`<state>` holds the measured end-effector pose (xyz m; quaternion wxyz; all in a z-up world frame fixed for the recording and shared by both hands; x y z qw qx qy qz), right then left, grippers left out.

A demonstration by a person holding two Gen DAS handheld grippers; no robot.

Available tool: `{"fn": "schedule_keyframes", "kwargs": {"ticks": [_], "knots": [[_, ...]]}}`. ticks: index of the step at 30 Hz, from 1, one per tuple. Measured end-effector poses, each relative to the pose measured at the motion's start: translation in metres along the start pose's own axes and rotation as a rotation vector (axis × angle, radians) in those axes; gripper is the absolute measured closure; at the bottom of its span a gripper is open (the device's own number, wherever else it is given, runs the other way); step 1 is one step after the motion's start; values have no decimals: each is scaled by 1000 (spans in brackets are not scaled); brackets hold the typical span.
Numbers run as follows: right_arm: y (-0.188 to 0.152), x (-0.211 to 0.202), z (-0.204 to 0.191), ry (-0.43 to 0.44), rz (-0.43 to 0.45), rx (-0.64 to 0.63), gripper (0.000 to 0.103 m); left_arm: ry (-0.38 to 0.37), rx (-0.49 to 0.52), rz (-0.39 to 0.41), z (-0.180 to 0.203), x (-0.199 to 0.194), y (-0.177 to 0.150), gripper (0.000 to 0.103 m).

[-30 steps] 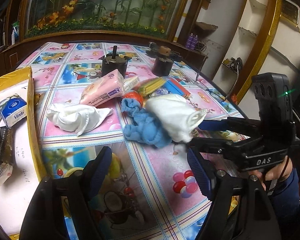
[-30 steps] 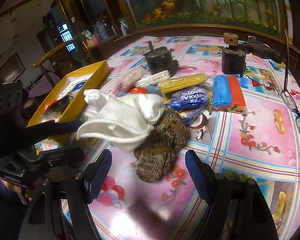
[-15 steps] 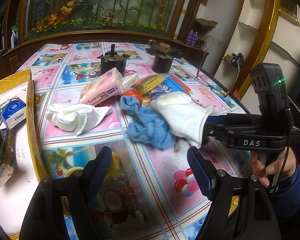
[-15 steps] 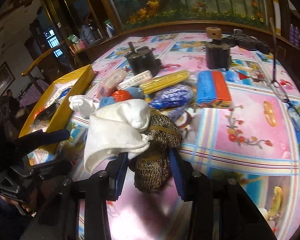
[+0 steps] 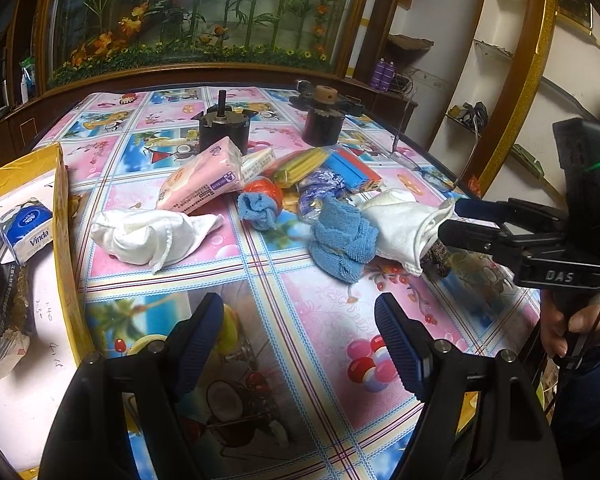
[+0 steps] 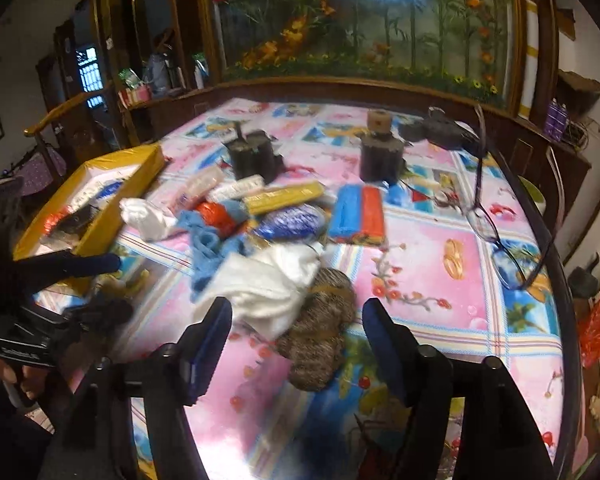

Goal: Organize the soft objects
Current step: 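Grasp the blue towel with the left tool while the right grasps the white cloth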

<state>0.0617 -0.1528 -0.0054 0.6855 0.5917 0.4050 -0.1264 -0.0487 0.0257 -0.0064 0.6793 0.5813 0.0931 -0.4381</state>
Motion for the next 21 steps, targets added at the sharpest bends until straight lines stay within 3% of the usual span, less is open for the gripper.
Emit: {"fn": "schedule_keyframes", "kwargs": {"ticks": [6, 7, 8, 9, 10, 11, 14, 21], "knots": [[4, 29, -25, 4, -4, -69, 28, 1, 2, 0, 1, 0, 0, 26], [3, 34, -27, -4, -4, -77, 37, 0, 2, 0, 1, 0, 0, 26], [3, 37, -27, -34, -11, -90, 56, 1, 2, -1, 1, 0, 0, 26], [4, 37, -26, -54, -9, -100, 64, 2, 1, -3, 1, 1, 0, 26], [4, 37, -25, -34, -20, -90, 83, 2, 1, -3, 2, 0, 0, 26], [3, 37, -23, -10, -28, -67, 91, 2, 1, -2, 1, 0, 0, 26], [3, 30, -10, -9, 5, -13, 91, 5, 5, -9, 2, 1, -1, 25], [7, 3, 25, 182, 161, 246, 90, 41, 48, -28, 10, 9, 1, 25]]}}
Point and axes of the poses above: each gripper's, at about its wrist camera, not at the fingertips, and x roughly the way its jaws point, z to its right, y to its top, the point moved 6 cm from there along x, roughly the way its jaws point, and after that the axes turned 8 degrees about -y, right-handed, at the moved point
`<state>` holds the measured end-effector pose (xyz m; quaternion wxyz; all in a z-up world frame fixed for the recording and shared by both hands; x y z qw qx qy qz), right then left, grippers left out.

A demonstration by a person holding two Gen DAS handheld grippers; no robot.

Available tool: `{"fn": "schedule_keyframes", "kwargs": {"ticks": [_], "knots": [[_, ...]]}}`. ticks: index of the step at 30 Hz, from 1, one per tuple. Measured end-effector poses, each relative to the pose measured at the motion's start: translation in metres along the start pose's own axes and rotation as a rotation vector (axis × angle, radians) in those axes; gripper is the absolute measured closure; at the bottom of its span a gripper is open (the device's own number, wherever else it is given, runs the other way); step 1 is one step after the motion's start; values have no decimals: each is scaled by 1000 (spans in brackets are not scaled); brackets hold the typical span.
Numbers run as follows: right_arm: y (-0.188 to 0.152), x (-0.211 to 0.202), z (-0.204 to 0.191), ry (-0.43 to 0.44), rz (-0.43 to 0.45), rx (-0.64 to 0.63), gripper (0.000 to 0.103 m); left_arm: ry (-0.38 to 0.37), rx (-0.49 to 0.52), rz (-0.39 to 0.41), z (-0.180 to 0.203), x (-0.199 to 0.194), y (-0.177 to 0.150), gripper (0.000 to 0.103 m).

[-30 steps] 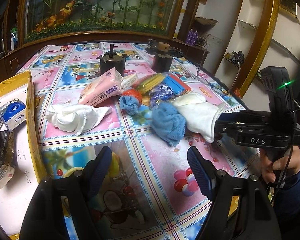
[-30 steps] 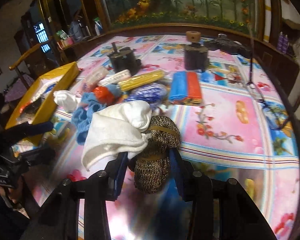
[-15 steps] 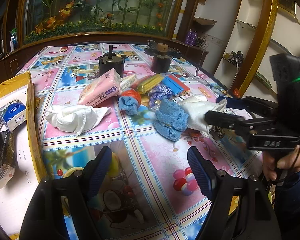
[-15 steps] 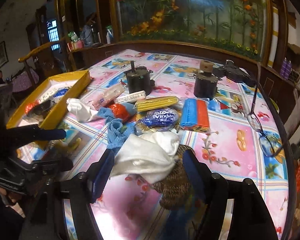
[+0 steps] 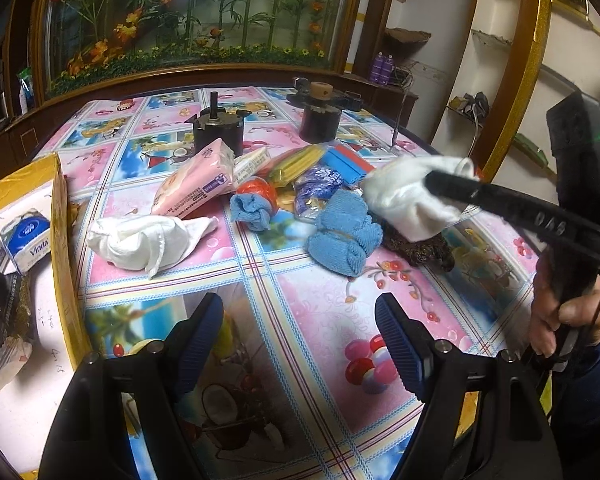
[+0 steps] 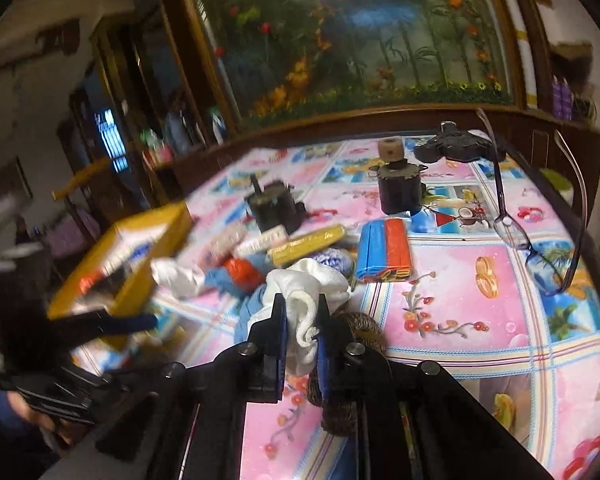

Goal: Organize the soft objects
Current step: 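Grasp the blue towel with the left tool while the right grasps the white cloth, then lift and carry the blue towel and white cloth over the box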

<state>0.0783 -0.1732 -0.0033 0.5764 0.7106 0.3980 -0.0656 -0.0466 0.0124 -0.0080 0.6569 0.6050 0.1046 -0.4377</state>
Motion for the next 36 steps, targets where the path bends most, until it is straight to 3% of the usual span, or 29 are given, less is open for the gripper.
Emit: {"fn": "schedule_keyframes", "kwargs": {"ticks": [3, 6, 12, 21, 22, 24, 36], "knots": [[1, -2, 21, 107, 25, 156, 90, -31, -20, -30, 4, 11, 5, 25], [1, -2, 34, 132, 27, 224, 90, -50, -23, -51, 10, 22, 13, 25], [2, -7, 33, 151, 40, 228, 90, -35, 13, -83, 20, 48, 33, 26], [1, -7, 36, 168, 31, 239, 90, 7, 21, -142, 22, 84, 35, 26], [0, -7, 36, 169, 28, 240, 90, 7, 21, -142, 22, 85, 34, 29], [0, -7, 36, 170, 26, 240, 90, 24, 18, -144, 19, 86, 33, 55], [-3, -5, 36, 170, 14, 248, 90, 19, -36, -80, 4, 49, 27, 58]]}}
Point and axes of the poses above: each gripper's, at about its wrist camera, not at the fingertips, and x roughly the way its jaws point, z to its right, y to its top, the point moved 6 cm from there along x, roughly the way its jaws point, and after that the axes turned 8 degrees about -y, right-handed, at the moved point
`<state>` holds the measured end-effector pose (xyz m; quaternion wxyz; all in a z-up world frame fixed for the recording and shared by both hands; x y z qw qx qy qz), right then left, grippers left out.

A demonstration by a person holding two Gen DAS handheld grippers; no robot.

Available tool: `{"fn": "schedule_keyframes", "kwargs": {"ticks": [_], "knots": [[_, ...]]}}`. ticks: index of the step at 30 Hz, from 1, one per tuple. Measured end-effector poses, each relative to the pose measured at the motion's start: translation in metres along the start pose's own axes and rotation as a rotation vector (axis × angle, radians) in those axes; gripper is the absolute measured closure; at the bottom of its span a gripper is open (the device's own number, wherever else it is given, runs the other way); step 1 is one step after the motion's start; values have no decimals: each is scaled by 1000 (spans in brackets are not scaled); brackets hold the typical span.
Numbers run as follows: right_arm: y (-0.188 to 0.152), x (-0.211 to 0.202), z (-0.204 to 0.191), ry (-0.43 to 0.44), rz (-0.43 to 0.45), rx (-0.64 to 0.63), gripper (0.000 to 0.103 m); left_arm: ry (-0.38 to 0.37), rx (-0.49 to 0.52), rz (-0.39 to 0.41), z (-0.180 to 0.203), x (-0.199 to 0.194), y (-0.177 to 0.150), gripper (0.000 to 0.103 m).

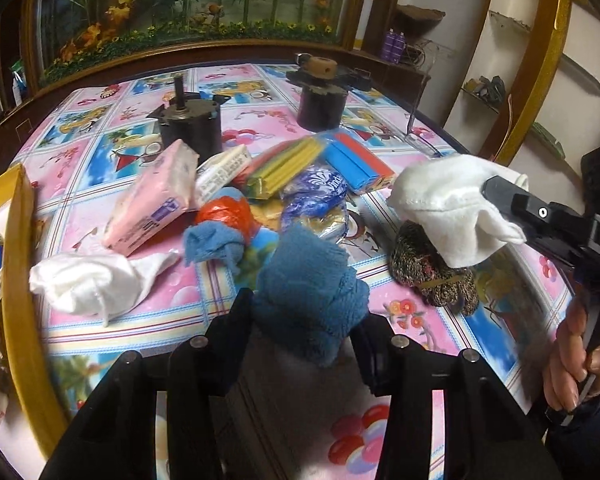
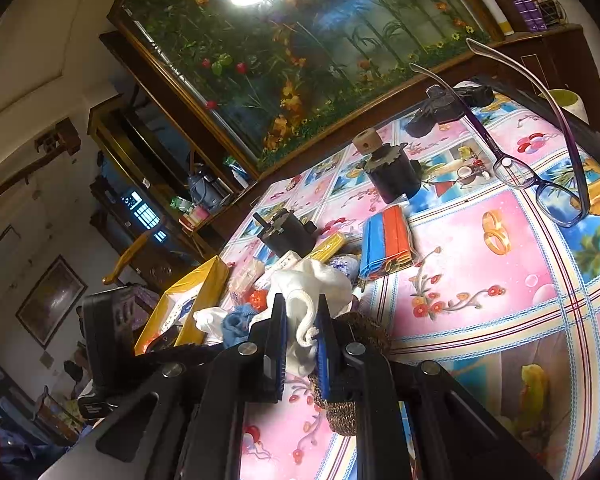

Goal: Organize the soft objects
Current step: 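Lift and carry the blue towel and white cloth over the box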

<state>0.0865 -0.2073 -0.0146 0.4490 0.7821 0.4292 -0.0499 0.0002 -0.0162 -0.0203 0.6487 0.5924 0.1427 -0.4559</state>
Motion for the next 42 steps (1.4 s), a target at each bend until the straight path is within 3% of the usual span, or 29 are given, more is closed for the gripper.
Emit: {"fn": "schedule_keyframes", "kwargs": {"ticks": [15, 31, 42], "knots": [[-5, 7, -11, -31, -7, -23, 90, 11, -16, 83, -11, -48, -1, 58], [-11, 24, -97, 57, -64, -143, 90, 40, -138, 177, -68, -97, -3, 58], [-27, 59, -160, 121, -138, -237, 90, 141, -279, 200, -142, -132, -29, 58]]}}
Point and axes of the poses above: each gripper's, at about its wrist camera, not at the fingertips, and x roughly the way its jaws point, z to its right, y to its top, the point moved 6 cm from there along x, roughly the way its jaws point, and after that the axes turned 8 degrees about -y, right-handed, at the moved point
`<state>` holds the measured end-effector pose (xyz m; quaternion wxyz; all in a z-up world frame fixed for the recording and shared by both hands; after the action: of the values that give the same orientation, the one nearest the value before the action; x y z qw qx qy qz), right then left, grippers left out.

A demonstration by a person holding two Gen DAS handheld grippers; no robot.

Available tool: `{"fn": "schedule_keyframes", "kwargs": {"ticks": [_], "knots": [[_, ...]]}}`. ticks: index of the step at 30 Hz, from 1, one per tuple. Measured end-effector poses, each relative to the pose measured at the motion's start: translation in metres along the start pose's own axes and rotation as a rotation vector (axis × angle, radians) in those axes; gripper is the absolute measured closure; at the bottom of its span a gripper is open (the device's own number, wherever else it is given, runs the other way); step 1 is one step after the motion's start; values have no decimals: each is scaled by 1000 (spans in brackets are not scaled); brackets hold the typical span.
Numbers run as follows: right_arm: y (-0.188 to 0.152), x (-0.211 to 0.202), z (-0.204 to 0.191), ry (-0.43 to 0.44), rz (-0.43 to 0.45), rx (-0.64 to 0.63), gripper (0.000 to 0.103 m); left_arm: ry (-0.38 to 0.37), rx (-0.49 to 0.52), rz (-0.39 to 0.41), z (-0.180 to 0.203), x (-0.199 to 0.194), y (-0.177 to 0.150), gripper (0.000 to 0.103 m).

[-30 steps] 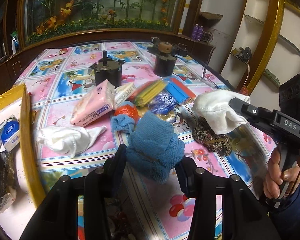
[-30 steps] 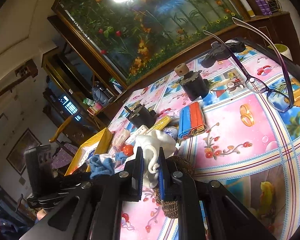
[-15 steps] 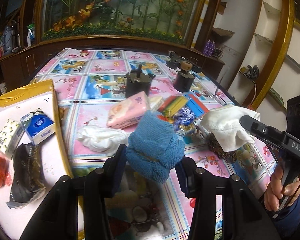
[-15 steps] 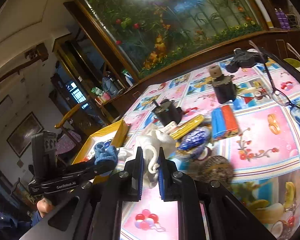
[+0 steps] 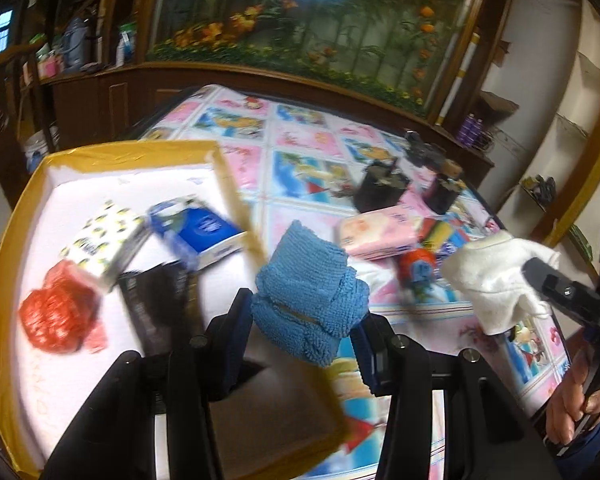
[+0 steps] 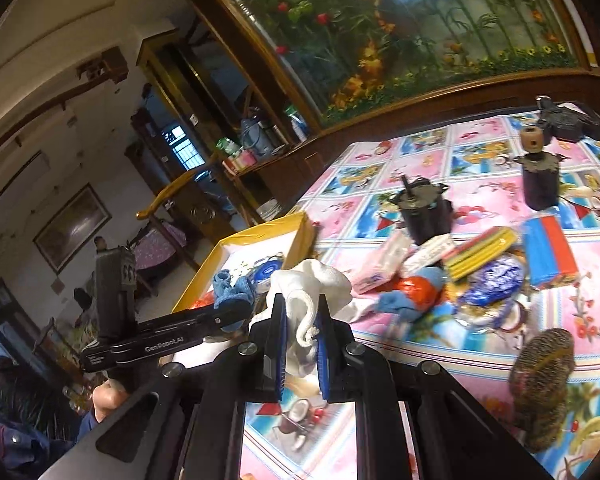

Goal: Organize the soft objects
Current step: 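Lift and carry the blue towel and white cloth over the box, then lower the towel and cloth into the box and open both tools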

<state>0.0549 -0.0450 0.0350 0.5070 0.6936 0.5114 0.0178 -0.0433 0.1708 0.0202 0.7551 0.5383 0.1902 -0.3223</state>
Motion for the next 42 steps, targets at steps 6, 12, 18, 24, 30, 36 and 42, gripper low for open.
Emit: {"fn": "schedule_keyframes", "kwargs": {"ticks": [6, 12, 18, 24, 30, 36, 42], "knots": [[6, 27, -27, 38, -43, -26, 90, 50, -73, -2, -46, -12, -13, 57], [17, 60, -59, 51, -74, -81, 90, 55, -88, 54, -63, -40, 1, 57], [40, 103, -87, 54, -109, -67, 90, 116, -92, 89, -93, -58, 28, 57], [65, 163, -104, 16, -159, -35, 90, 177, -154, 35, -136, -45, 52, 57], [78, 225, -108, -35, -214, -7, 90, 243, -166, -45, -168, -25, 68, 57], [70, 272, -112, -77, -263, -3, 90, 286, -205, -126, -189, 0, 67, 57], [63, 292, -108, -103, -281, -5, 88, 296, -209, -125, -193, 5, 64, 57]]}}
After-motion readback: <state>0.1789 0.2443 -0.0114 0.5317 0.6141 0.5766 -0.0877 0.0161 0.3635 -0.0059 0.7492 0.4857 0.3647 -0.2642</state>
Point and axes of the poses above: each gripper's, at about its wrist camera, not at the fingertips, and x roughly the way its jaws point, z to its right, y to its top, the point moved 6 cm from there along x, roughly the way its jaws point, and after that the axes turned 8 degrees about -y, right-handed, at the moved point
